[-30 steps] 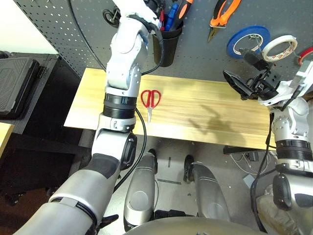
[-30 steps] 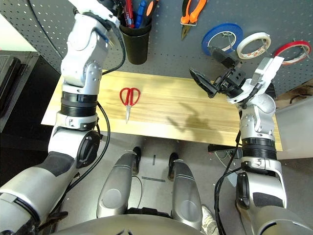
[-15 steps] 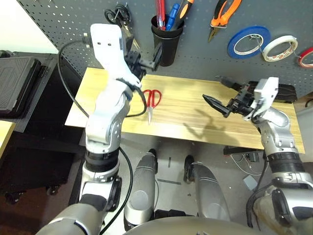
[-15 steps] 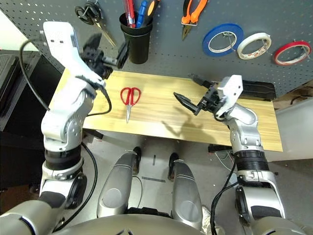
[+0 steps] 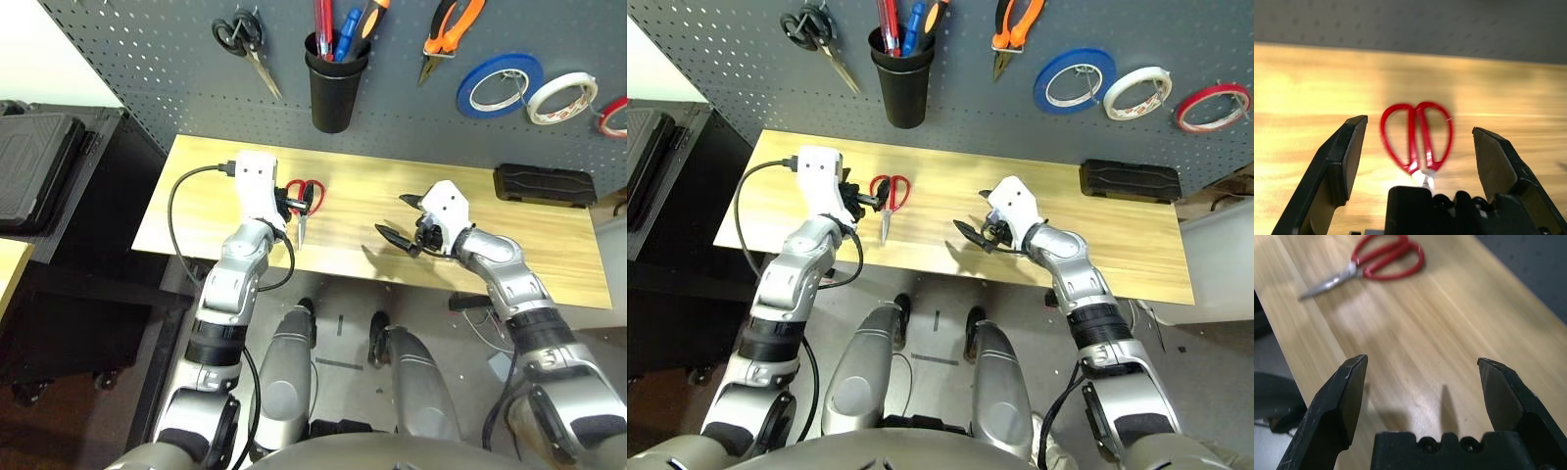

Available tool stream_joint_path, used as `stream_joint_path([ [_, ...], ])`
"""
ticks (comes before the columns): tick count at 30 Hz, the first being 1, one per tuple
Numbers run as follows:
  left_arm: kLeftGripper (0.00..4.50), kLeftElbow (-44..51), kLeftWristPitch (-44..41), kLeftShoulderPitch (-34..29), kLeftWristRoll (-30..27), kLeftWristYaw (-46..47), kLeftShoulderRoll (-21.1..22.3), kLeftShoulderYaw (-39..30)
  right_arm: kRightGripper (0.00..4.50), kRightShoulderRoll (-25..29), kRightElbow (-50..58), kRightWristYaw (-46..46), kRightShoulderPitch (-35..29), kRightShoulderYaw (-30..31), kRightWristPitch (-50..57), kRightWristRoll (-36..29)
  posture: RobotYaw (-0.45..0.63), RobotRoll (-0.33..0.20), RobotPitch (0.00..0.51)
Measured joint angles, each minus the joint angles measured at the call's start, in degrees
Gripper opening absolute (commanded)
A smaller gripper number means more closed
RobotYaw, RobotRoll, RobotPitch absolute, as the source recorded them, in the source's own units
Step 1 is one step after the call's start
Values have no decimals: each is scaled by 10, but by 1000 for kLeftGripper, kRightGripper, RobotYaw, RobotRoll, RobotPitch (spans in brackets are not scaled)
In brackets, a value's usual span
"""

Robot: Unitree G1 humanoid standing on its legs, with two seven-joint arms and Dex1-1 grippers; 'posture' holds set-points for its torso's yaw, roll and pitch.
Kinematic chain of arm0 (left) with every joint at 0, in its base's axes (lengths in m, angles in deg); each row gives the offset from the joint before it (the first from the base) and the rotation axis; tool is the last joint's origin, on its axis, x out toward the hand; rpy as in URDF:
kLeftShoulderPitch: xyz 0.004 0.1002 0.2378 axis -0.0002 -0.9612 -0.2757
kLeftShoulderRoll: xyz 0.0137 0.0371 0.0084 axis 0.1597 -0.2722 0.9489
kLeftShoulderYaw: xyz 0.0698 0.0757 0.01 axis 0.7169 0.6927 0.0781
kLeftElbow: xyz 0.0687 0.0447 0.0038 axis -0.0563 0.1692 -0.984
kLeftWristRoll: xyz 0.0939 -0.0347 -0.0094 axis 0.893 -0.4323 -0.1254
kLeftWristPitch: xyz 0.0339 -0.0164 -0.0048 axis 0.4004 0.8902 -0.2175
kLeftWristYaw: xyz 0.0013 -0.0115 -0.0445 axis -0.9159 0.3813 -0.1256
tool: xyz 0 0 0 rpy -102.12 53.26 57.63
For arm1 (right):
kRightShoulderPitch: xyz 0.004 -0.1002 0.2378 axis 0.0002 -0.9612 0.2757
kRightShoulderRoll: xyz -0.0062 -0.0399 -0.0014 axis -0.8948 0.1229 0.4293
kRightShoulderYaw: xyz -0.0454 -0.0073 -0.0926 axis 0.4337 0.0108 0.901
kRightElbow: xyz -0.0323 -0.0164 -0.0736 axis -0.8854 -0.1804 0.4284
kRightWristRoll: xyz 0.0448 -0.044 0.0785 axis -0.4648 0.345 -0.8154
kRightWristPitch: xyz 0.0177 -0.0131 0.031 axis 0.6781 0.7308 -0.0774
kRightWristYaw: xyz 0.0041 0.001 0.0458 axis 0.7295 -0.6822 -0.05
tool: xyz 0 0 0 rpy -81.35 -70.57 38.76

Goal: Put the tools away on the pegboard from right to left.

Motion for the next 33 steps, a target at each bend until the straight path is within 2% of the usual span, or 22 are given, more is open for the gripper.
stream_joint_path([
  [5,4478,-161,70,72,7,16,5,-23,4500,-18,-9,20,17,14,17,17,254,0,318],
  [10,4478,-302,121,117,12,30,7,-41,4500,-26,14,26,18,25,42,22,242,0,319],
  [16,4478,-441,140,165,17,43,3,-50,4500,-28,55,29,15,27,69,22,231,0,312],
  [21,4478,-503,162,193,17,47,0,-54,4500,-28,98,27,12,31,94,22,228,0,311],
  [24,3869,-523,172,201,17,45,-1,-57,4500,-24,110,23,12,31,102,21,223,0,297],
  [33,457,-531,187,202,12,39,-16,-69,4500,3,120,-4,17,24,94,3,242,0,287],
])
